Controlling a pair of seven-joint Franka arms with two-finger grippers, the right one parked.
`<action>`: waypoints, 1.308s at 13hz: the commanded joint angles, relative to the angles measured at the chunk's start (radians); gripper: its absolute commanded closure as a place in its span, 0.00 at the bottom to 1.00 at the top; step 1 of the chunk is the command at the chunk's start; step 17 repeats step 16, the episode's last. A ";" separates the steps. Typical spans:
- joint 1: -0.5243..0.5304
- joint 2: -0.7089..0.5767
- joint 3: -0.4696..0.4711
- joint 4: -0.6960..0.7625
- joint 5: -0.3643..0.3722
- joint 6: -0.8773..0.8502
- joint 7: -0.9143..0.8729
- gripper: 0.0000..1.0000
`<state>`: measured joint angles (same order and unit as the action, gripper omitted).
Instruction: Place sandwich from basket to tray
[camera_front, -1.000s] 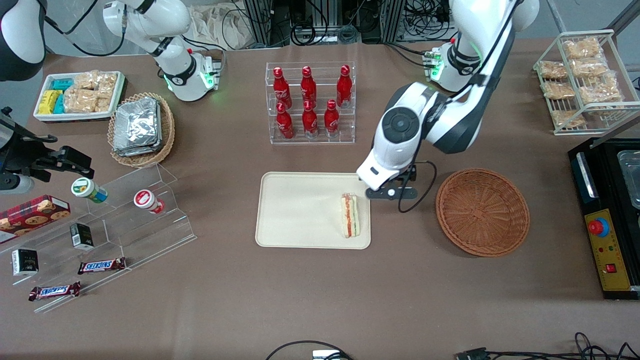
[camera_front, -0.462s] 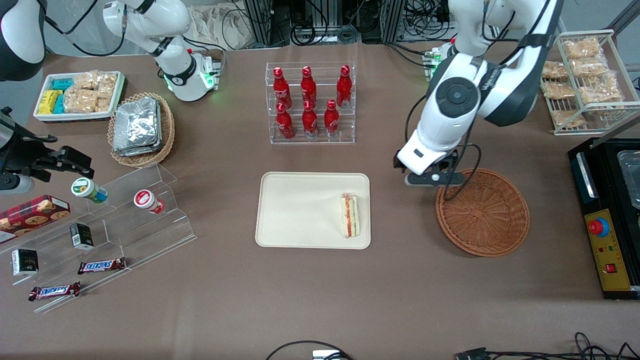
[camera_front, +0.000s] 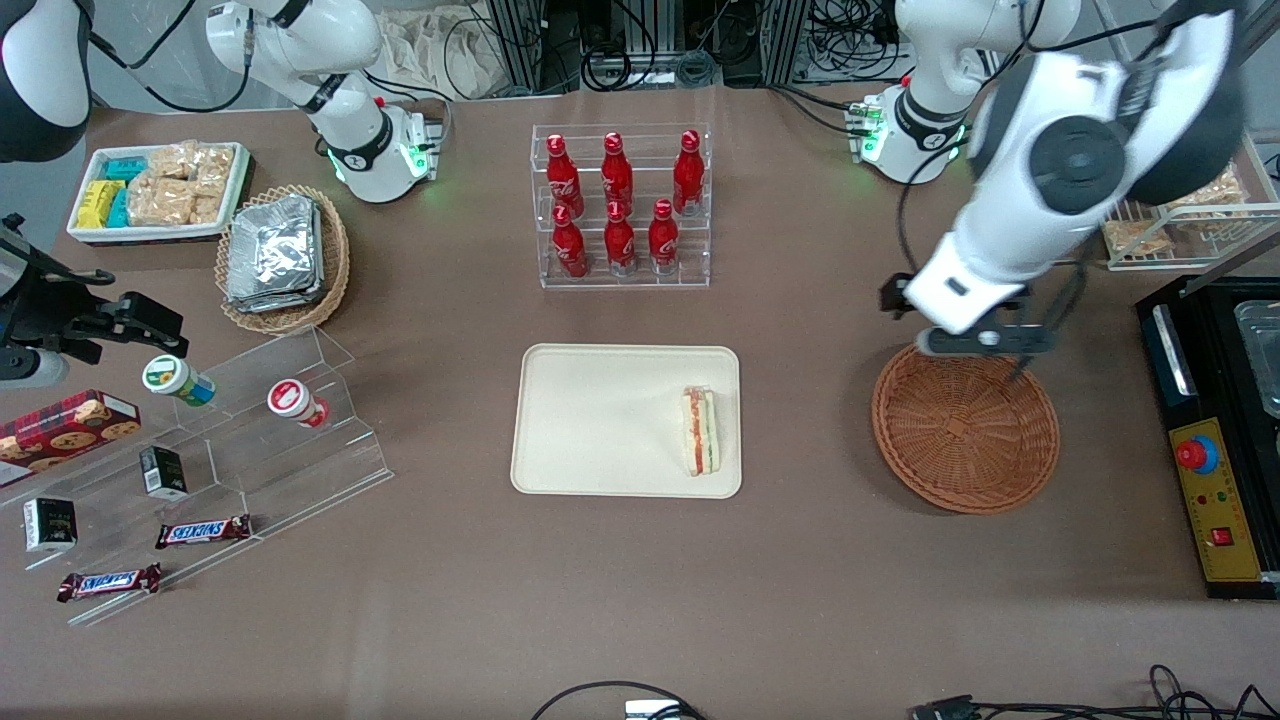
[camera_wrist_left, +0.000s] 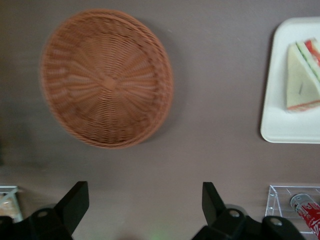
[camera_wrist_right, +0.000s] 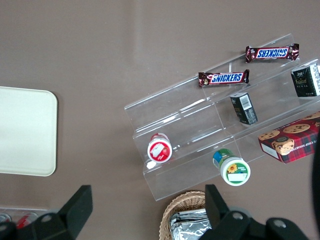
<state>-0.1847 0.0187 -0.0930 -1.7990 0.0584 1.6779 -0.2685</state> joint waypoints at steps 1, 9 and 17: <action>0.098 -0.031 -0.013 0.044 0.001 -0.027 0.034 0.00; 0.203 -0.002 -0.014 0.173 0.008 -0.080 0.248 0.00; 0.237 0.063 -0.021 0.308 -0.009 -0.133 0.301 0.00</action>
